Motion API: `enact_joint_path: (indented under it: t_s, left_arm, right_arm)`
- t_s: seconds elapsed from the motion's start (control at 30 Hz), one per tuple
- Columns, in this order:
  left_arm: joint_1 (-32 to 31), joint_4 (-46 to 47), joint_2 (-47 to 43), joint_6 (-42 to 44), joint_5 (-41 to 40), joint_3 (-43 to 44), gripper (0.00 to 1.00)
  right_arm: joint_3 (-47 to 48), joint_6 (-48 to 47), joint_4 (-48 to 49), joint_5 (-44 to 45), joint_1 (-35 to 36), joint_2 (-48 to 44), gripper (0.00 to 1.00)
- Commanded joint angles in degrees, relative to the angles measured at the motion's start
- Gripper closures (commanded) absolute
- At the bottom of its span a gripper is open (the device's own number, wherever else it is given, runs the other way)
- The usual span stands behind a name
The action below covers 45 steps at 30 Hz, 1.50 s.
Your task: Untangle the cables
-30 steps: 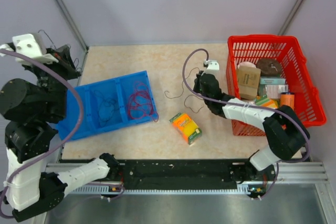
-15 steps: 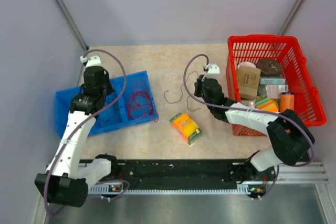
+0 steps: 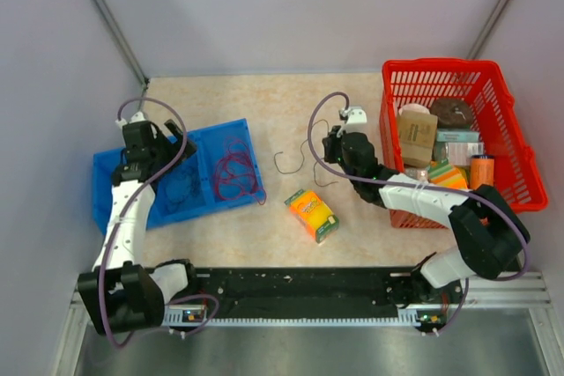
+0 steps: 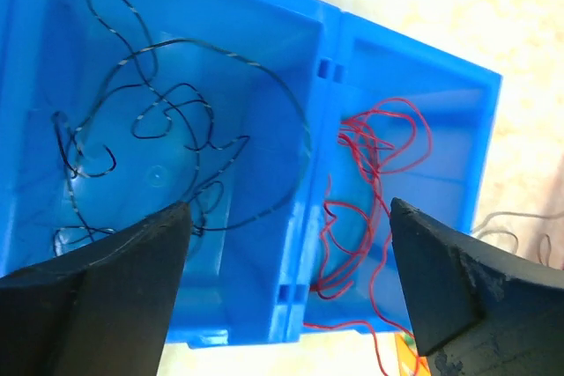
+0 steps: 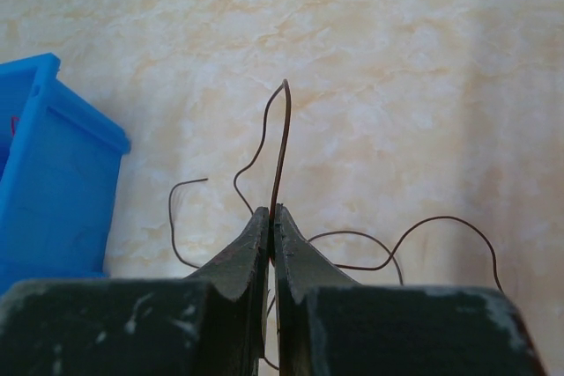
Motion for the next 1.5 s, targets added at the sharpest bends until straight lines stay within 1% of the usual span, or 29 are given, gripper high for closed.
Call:
enact_joint_path:
  t_s: [0.0, 0.07, 0.13, 0.2, 0.23, 0.27, 0.33, 0.43, 0.47, 0.53, 0.63, 0.7, 0.77, 0.8, 0.83, 0.93, 0.97, 1.03, 1.07, 1.13, 1.17, 1.2, 1.27, 1.33, 1.4, 1.47]
  left_arm:
    - [0.37, -1.56, -3.2, -1.55, 8.66, 3.91, 0.02]
    - [0.11, 0.63, -6.19, -1.99, 11.91, 2.6, 0.03]
    - [-1.73, 5.01, -8.56, -2.0, 16.73, 0.93, 0.13]
    - [-7.24, 11.95, -9.28, -1.65, 23.06, -1.0, 0.22]
    - [-11.45, 15.81, -9.1, -0.95, 24.83, -1.45, 0.23]
    - [-16.54, 18.98, -8.84, 0.1, 24.93, -1.89, 0.22]
    - [-26.12, 24.78, -7.96, 2.91, 22.22, -2.68, 0.16]
    - [-38.88, 34.1, -5.24, 6.52, 16.17, -4.0, 0.09]
    - [-41.96, 36.13, -4.19, 7.92, 13.53, -4.09, 0.07]
    - [-46.54, 39.56, -1.82, 12.22, 9.48, -3.56, 0.06]
    - [-51.03, 44.91, -0.05, 15.75, 5.43, -3.03, 0.06]
    - [-53.41, 48.61, -0.05, 18.64, 2.1, -4.0, 0.06]
    - [-55.52, 48.2, -0.05, 21.72, -2.9, -3.04, 0.11]
    - [-56.57, 47.49, -0.4, 22.78, -4.06, -2.51, 0.14]
    - [-57.54, 47.31, -1.18, 23.66, -9.12, -2.68, 0.2]
    - [-61.49, 47.22, -3.47, 26.74, -18.89, -3.65, 0.3]
    - [-62.2, 46.35, -3.65, 26.83, -22.06, -3.39, 0.31]
    - [-62.73, 44.07, -3.3, 26.84, -26.02, -2.42, 0.31]
    - [-62.91, 42.84, -3.04, 26.31, -28.13, -1.81, 0.3]
    - [-63.0, 40.47, -2.43, 24.65, -31.56, -0.58, 0.24]
    - [-63.0, 40.45, -2.07, 24.29, -32.63, -0.31, 0.19]
    - [-63.0, 40.63, -1.55, 24.37, -33.33, -0.13, 0.17]
    - [-63.0, 40.02, -0.67, 23.59, -35.61, 0.74, 0.2]
    - [-63.0, 40.8, 0.39, 24.02, -35.63, 1.18, 0.19]
    - [-62.91, 43.08, 1.61, 24.37, -34.84, 1.36, 0.14]
    - [-62.91, 45.37, 3.28, 26.21, -33.44, 2.06, 0.13]
  right_arm:
    - [1.84, -1.79, 1.15, -4.84, 0.04, -2.64, 1.0]
    - [3.33, -2.75, -0.6, -7.56, 0.04, -3.26, 1.0]
    - [6.14, -2.76, -5.59, -10.11, 0.04, -3.96, 1.0]
    - [10.79, -1.27, -12.35, -12.66, 0.04, -4.75, 1.0]
    - [12.99, -0.05, -15.52, -13.89, 0.04, -5.28, 1.0]
    - [15.1, 1.62, -18.16, -15.55, 0.04, -5.89, 1.0]
    - [18.27, 4.7, -21.69, -18.9, -0.04, -7.73, 1.0]
    - [22.4, 11.54, -26.96, -20.13, -0.22, -11.25, 1.0]
    - [23.46, 14.7, -28.28, -20.05, -0.39, -12.3, 1.0]
    - [25.22, 19.36, -29.78, -23.47, -0.57, -13.8, 1.0]
    - [27.07, 25.96, -30.58, -26.63, -0.66, -15.03, 1.0]
    - [28.12, 28.96, -30.4, -30.05, -0.66, -15.21, 1.0]
    - [28.3, 31.33, -28.3, -33.92, -0.57, -15.39, 1.0]
    - [28.39, 32.21, -27.51, -35.07, -0.66, -15.48, 1.0]
    - [28.65, 32.66, -27.24, -35.52, -0.66, -15.56, 1.0]
    - [29.79, 33.45, -27.85, -36.05, -0.66, -15.56, 1.0]
    - [29.97, 33.54, -27.94, -36.4, -0.66, -15.74, 1.0]
    - [29.89, 34.07, -27.42, -36.92, -0.57, -16.0, 1.0]
    - [30.06, 34.42, -27.33, -37.1, -0.66, -16.27, 1.0]
    - [30.32, 34.6, -27.5, -37.19, -0.66, -16.53, 1.0]
    - [30.5, 34.77, -27.59, -37.19, -0.66, -16.79, 1.0]
    - [30.67, 34.68, -27.77, -37.1, -0.57, -16.88, 1.0]
    - [31.2, 34.86, -28.12, -37.02, -0.57, -17.32, 1.0]
    - [31.46, 34.86, -28.29, -36.93, -0.66, -17.67, 1.0]
    - [31.82, 34.95, -28.12, -37.19, -0.66, -18.03, 1.0]
    - [31.82, 35.3, -27.77, -37.63, -0.66, -18.46, 1.0]
